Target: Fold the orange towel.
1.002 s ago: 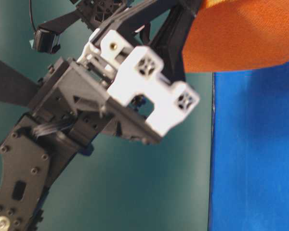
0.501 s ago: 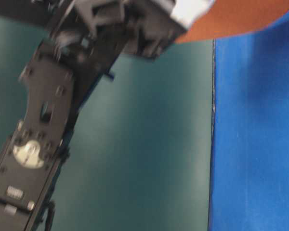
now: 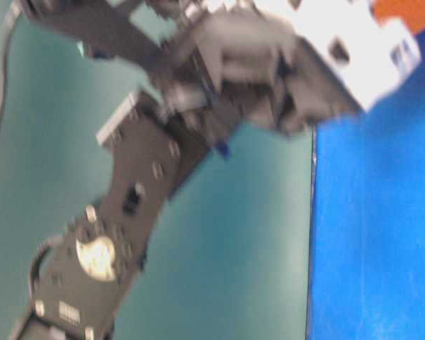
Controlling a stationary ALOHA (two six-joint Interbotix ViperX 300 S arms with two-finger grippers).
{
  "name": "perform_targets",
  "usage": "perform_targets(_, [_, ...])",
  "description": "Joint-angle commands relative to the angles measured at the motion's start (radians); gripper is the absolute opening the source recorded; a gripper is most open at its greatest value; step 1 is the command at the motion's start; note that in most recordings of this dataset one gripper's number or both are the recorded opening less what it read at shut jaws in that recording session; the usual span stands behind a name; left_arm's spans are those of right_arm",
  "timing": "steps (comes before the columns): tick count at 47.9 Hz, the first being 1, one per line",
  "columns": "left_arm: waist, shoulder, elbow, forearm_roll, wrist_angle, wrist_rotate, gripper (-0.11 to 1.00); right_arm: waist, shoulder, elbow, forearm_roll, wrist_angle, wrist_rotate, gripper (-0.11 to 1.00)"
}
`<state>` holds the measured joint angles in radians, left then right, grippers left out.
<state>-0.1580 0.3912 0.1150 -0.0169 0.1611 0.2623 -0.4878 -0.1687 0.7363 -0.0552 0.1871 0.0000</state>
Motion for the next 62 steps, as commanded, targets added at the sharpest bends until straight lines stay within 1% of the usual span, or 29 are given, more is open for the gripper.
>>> perform_targets(1, [-0.058,-0.074,0.061,-0.009,-0.006,-0.031,0.01,-0.003,0.043,-0.078,-0.008,-0.037,0.006,0.03])
perform_targets(8, [-0.057,-0.121,0.175,-0.009,-0.014,-0.118,0.01,0.028,0.11,-0.135,-0.006,-0.041,0.006,0.03])
perform_targets(10, [-0.057,-0.129,0.198,-0.011,-0.018,-0.132,0.01,0.034,0.126,-0.144,-0.005,-0.041,0.006,0.03])
perform_targets(14, [-0.058,-0.143,0.233,-0.011,-0.028,-0.144,0.01,0.038,0.143,-0.156,-0.003,-0.038,0.009,0.03])
perform_targets(20, [-0.055,-0.153,0.262,-0.009,-0.057,-0.144,0.01,0.038,0.155,-0.153,-0.002,-0.038,0.009,0.03])
perform_targets(28, [-0.051,-0.15,0.264,-0.009,-0.087,-0.143,0.02,0.055,0.17,-0.149,-0.002,-0.038,0.008,0.03])
perform_targets(31, [-0.044,-0.15,0.264,-0.009,-0.087,-0.143,0.05,0.064,0.176,-0.149,-0.002,-0.041,0.008,0.03])
perform_targets(36, [-0.04,-0.15,0.264,-0.009,-0.087,-0.143,0.19,0.071,0.176,-0.15,-0.003,-0.043,0.008,0.03])
perform_targets(37, [-0.04,-0.149,0.264,-0.009,-0.089,-0.143,0.24,0.072,0.178,-0.15,-0.003,-0.043,0.008,0.04])
perform_targets(38, [-0.038,-0.15,0.264,-0.009,-0.089,-0.143,0.28,0.072,0.178,-0.15,-0.003,-0.044,0.008,0.06])
perform_targets(39, [-0.038,-0.15,0.264,-0.009,-0.089,-0.143,0.33,0.072,0.178,-0.15,-0.003,-0.048,0.008,0.11])
perform_targets(42, [-0.037,-0.15,0.265,-0.009,-0.089,-0.141,0.48,0.072,0.176,-0.149,-0.003,-0.055,0.008,0.3])
perform_targets(43, [-0.035,-0.15,0.265,-0.009,-0.089,-0.141,0.56,0.072,0.176,-0.149,-0.005,-0.055,0.006,0.38])
perform_targets(47, [-0.029,-0.153,0.27,-0.009,-0.084,-0.14,0.76,0.072,0.176,-0.149,-0.006,-0.055,0.006,0.6])
perform_targets(49, [-0.025,-0.158,0.273,-0.009,-0.078,-0.14,0.83,0.072,0.176,-0.149,-0.006,-0.055,0.006,0.67])
perform_targets(51, [-0.021,-0.161,0.278,-0.009,-0.072,-0.14,0.88,0.072,0.175,-0.149,-0.006,-0.052,0.005,0.68])
perform_targets(55, [-0.017,-0.176,0.282,-0.009,-0.054,-0.14,0.89,0.072,0.166,-0.147,-0.006,-0.048,0.003,0.65])
perform_targets(62, [-0.015,-0.239,0.296,-0.009,0.029,-0.143,0.88,0.072,0.107,-0.126,-0.006,-0.029,0.003,0.65])
